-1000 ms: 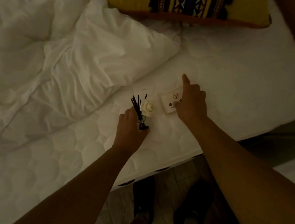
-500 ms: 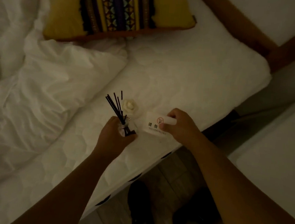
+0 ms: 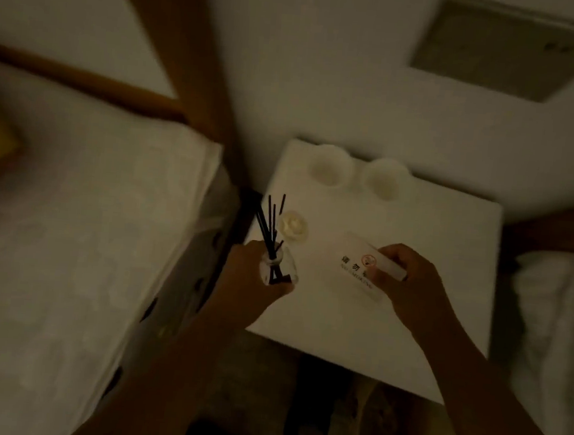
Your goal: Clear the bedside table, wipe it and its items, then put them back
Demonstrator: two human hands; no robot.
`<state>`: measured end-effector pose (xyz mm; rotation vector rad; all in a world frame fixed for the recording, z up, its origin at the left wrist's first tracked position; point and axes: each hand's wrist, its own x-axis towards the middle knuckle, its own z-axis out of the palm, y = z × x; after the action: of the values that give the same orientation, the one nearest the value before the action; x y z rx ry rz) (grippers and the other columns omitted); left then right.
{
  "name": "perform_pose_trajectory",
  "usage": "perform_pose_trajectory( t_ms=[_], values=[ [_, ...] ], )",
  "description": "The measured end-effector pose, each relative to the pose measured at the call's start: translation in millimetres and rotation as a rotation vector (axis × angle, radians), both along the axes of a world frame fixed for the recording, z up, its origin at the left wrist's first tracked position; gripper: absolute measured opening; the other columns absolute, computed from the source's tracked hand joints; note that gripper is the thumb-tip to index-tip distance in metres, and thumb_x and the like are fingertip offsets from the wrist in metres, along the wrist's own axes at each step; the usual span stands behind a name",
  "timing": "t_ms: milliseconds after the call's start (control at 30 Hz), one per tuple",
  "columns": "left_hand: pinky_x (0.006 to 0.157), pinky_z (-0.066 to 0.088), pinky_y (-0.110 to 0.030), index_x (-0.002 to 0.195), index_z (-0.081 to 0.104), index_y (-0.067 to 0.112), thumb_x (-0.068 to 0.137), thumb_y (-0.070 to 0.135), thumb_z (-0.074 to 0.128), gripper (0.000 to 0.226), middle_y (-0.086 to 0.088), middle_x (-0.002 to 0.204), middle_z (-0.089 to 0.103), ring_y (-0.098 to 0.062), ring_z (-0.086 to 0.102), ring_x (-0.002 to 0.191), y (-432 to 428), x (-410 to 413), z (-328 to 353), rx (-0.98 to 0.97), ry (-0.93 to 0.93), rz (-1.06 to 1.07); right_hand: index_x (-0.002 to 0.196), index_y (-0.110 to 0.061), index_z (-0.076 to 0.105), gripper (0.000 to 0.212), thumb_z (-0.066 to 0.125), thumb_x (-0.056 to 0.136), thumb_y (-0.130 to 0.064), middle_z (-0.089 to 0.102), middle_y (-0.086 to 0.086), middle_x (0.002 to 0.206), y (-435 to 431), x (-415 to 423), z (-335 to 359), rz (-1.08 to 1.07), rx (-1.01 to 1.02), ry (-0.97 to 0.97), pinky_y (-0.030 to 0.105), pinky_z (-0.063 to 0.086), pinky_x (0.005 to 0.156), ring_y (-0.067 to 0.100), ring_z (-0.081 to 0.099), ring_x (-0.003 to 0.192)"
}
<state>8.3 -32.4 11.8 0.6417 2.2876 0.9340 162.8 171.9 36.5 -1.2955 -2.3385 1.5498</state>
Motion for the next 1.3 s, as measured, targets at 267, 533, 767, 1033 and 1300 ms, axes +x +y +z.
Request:
perform_pose_trajectory(
  t_ms=[267,533,767,1033,1300],
  values=[
    [0.090,0.050,-0.041,0.112,0.057,0.016,0.069,0.025,0.082,0.051,-0.001,0.105,0.060,-0.025,0.056,0.105,153,81,-27,0.011,-0.028,-0.304,0.089,-0.029,0.053,0.017,0.068,0.086,-0.021,0.058,-0.012,0.087,88,117,-34,-0.278,0.278,-0.132,0.010,0.036,0.055,0.006,0.055,0.075],
    [0.081,0.036,-0.025,0.111,0.058,0.014,0.069,0.020,0.084,0.050,0.001,0.108,0.057,-0.014,0.040,0.102,220,110,-59,0.049,0.260,-0.409,0.104,-0.023,0.058,0.015,0.064,0.091,-0.027,0.058,-0.009,0.095,130,127,-67,-0.265,0.344,-0.092,0.007,0.033,0.061,0.006,0.051,0.083],
    [0.088,0.036,-0.026,0.117,0.056,0.014,0.073,0.017,0.081,0.051,-0.007,0.118,0.054,-0.024,0.047,0.112,278,82,-63,0.040,0.213,-0.241,0.108,-0.013,0.060,0.017,0.062,0.091,-0.016,0.067,0.005,0.110,185,95,-71,-0.150,0.440,-0.043,0.010,0.033,0.064,0.014,0.059,0.095],
    [0.094,0.036,-0.025,0.124,0.056,0.016,0.078,0.012,0.076,0.051,-0.008,0.128,0.049,-0.025,0.048,0.118,314,58,-63,0.040,0.168,-0.177,0.115,-0.012,0.060,0.027,0.065,0.089,-0.013,0.065,0.010,0.114,216,68,-77,-0.109,0.483,-0.018,0.020,0.039,0.080,0.025,0.062,0.105],
    [0.109,0.022,-0.014,0.151,0.020,0.015,0.083,0.000,0.068,0.085,-0.004,0.155,0.025,-0.003,0.029,0.133,294,73,-56,0.075,0.036,-0.110,0.144,-0.018,0.037,0.076,0.076,0.079,-0.013,0.042,0.007,0.142,200,77,-83,-0.337,0.289,0.103,0.029,0.044,0.102,0.017,0.046,0.127]
  ],
)
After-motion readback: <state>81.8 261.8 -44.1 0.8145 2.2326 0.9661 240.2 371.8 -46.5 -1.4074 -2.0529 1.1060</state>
